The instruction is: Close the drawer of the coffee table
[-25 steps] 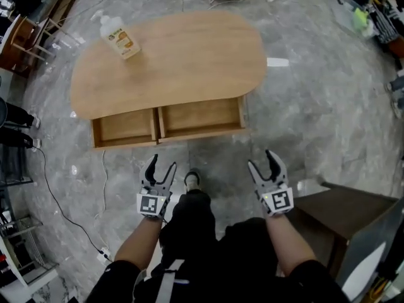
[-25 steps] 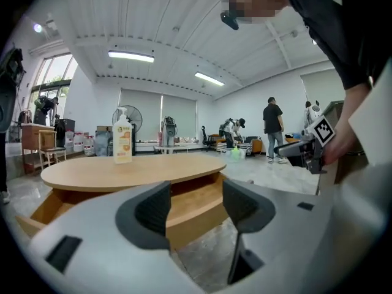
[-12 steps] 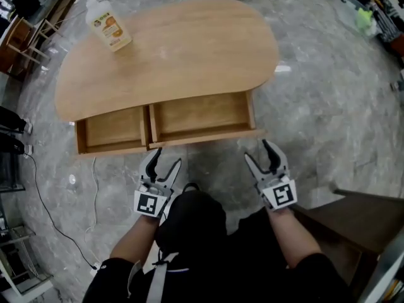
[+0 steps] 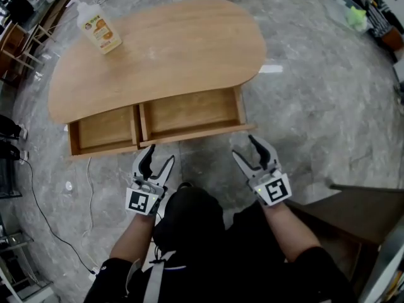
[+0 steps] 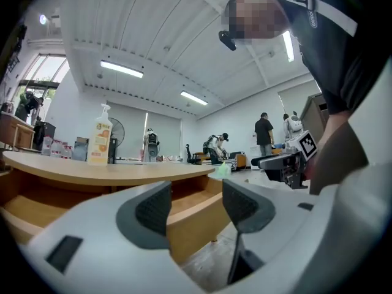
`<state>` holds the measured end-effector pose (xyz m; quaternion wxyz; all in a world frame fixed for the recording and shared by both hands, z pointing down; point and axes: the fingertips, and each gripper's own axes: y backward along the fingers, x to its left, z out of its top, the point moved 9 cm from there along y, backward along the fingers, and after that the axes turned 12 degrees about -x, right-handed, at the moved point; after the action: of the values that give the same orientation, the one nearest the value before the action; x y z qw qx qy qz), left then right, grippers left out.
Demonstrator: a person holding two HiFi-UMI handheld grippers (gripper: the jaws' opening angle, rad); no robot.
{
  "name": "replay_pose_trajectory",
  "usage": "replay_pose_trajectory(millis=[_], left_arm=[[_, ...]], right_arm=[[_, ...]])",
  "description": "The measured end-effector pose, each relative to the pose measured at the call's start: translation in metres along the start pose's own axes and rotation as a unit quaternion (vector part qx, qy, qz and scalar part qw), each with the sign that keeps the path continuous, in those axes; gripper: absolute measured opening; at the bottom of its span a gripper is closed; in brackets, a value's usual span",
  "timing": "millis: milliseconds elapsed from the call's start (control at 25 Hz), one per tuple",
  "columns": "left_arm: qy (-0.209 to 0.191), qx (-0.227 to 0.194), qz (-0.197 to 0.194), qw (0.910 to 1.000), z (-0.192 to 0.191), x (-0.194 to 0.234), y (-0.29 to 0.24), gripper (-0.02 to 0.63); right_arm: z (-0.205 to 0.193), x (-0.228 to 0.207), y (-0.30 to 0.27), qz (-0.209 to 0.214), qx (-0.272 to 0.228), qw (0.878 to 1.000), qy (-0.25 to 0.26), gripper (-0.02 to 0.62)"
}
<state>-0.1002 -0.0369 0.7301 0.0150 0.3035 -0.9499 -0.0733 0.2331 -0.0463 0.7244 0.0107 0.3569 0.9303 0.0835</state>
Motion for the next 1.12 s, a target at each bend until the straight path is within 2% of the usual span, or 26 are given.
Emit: replay_pose_trajectory(millis=[200,400,520,680,800,1000,1120], left_arm=[[0.016,-0.007,-0.029,0.9994,-0.004,-0.004,-0.018,0.259],[0.020,-0.010,-0.040,0.9989,-0.005,-0.009,-0.020,0.259],[0.021,-0.013,-0.033,0.9991,-0.006,-0.009,-0.015,0.259],[0.027,-0.009,-0.009,0.9995,-0.012,0.002,-0.005,0.259],[0.020,-0.007,-0.008,0.9997,-0.017,0.004,-0.003,0.256],[0.018,-0.002,-0.040,0.9990,-0.030,-0.007,-0.010,0.223],[0.022,0.004,-0.048,0.9986,-0.039,-0.009,-0.015,0.218]], right_arm=[[-0.005,0.008,-0.015,0.029,0.010,1.000,0.001,0.244],[-0.006,0.011,-0.022,0.026,0.002,0.999,-0.024,0.244],[-0.006,0.009,-0.019,0.020,-0.009,0.999,-0.027,0.244],[-0.012,-0.011,-0.008,-0.005,0.001,1.000,-0.017,0.244],[-0.021,-0.017,-0.008,-0.008,0.010,1.000,-0.005,0.244],[-0.032,0.003,-0.017,0.022,0.013,1.000,-0.009,0.241],[-0.044,0.018,-0.024,0.054,0.037,0.998,-0.006,0.238]])
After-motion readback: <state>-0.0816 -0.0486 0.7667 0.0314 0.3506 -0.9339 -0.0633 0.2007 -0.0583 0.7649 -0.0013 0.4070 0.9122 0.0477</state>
